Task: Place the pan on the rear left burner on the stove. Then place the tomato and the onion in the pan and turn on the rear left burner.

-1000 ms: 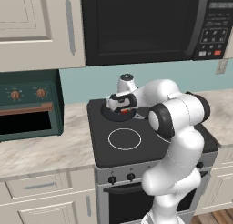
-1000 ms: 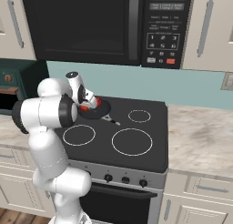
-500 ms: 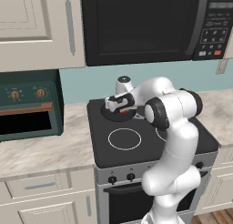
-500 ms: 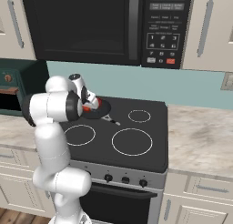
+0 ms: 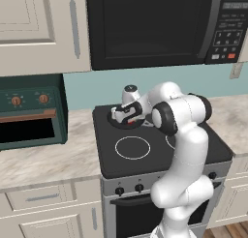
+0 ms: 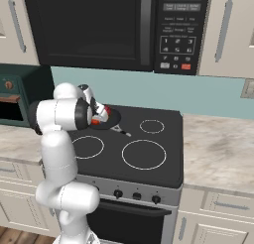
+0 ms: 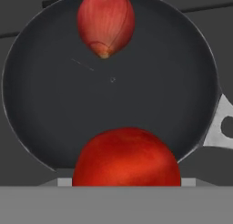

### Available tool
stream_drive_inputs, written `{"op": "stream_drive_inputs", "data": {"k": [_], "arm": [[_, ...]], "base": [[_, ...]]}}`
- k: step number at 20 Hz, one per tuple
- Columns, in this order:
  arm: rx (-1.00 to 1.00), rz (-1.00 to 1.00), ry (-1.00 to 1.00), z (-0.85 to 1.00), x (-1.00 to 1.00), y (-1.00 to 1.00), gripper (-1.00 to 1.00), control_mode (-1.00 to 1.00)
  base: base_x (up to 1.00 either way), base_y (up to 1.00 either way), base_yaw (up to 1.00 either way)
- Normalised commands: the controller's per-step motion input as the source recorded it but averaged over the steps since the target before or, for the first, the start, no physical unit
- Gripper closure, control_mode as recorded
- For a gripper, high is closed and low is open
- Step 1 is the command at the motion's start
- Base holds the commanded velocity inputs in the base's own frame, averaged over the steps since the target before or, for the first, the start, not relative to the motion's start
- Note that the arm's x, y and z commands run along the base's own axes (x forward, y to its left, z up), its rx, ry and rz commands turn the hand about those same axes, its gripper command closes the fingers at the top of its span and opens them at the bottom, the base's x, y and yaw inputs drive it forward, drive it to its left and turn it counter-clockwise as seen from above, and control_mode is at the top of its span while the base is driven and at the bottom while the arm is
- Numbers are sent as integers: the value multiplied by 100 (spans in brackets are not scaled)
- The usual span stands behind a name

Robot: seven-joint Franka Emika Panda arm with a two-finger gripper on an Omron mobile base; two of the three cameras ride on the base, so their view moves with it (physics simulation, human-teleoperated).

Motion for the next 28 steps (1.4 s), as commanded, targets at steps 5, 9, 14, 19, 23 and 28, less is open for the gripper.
{"op": "stream_drive_inputs", "data": {"k": [5, 9, 14, 19, 23, 28], "arm": [[0, 0, 0, -14, 19, 0, 100, -100], [0, 0, 0, -11, 23, 0, 100, -100], [0, 0, 0, -12, 18, 0, 100, -100], [0, 0, 1, -15, 22, 1, -100, -100], [0, 0, 0, -2, 22, 0, -100, -100], [0, 0, 0, 0, 1, 0, -100, -100]], "base": [[0, 0, 0], [0, 0, 0], [0, 0, 0], [0, 0, 0], [0, 0, 0], [0, 0, 0]]}}
